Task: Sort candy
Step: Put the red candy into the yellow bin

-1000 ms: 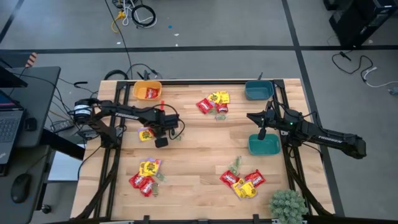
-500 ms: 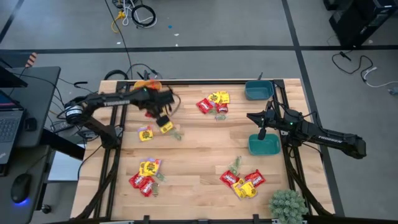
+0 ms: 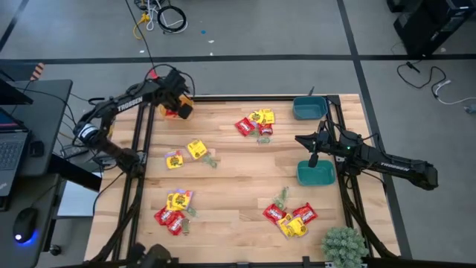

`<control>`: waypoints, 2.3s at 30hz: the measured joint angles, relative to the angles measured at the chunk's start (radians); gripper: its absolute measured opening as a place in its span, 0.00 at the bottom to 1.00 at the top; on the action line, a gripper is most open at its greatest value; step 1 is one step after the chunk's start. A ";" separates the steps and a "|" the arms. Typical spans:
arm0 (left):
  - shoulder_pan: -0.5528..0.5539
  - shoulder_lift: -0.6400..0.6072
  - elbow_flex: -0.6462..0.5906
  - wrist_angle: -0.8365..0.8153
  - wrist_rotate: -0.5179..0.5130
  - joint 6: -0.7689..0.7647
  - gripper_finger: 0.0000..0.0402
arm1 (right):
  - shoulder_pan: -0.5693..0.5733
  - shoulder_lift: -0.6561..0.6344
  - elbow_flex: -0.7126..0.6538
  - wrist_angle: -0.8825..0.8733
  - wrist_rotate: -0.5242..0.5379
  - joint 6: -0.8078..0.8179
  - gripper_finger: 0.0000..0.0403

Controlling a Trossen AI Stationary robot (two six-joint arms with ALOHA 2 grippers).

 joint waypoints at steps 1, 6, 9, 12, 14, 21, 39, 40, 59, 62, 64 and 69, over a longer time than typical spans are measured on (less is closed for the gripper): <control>0.006 0.010 0.000 0.000 0.007 0.008 0.00 | 0.000 0.000 0.000 0.001 0.000 0.000 0.06; 0.019 0.082 0.000 0.019 0.013 0.026 0.00 | 0.000 0.000 0.000 0.001 0.000 0.000 0.06; 0.035 0.133 0.000 0.049 0.009 0.022 0.00 | 0.000 0.000 0.000 0.001 0.000 0.000 0.06; 0.062 0.177 0.000 0.073 -0.004 0.002 0.00 | 0.000 0.000 0.000 0.001 0.000 0.000 0.06; 0.078 0.201 0.000 0.074 -0.014 -0.004 0.00 | 0.000 0.000 0.000 0.001 0.000 0.000 0.06; 0.083 0.224 0.002 0.100 -0.055 0.025 0.09 | 0.000 0.000 0.000 0.001 0.000 0.000 0.06; -0.015 0.174 0.101 0.106 -0.056 0.159 0.25 | 0.000 0.000 0.000 0.001 0.000 0.000 0.06; -0.027 0.155 0.095 0.137 -0.056 0.159 0.22 | 0.000 0.000 0.000 0.001 0.000 0.000 0.06; -0.188 -0.250 -0.478 1.079 0.504 0.101 0.00 | 0.000 0.000 0.000 0.009 0.000 0.000 0.06; -0.225 -0.314 -0.584 1.235 0.523 0.082 0.00 | 0.000 -0.001 0.000 0.102 0.009 0.025 0.06; -0.246 -0.356 -0.642 1.298 0.523 0.079 0.00 | 0.001 0.005 0.000 0.168 0.011 0.079 0.06; -0.281 -0.448 -0.763 1.399 0.522 0.076 0.00 | 0.001 0.052 0.000 0.308 0.073 0.096 0.05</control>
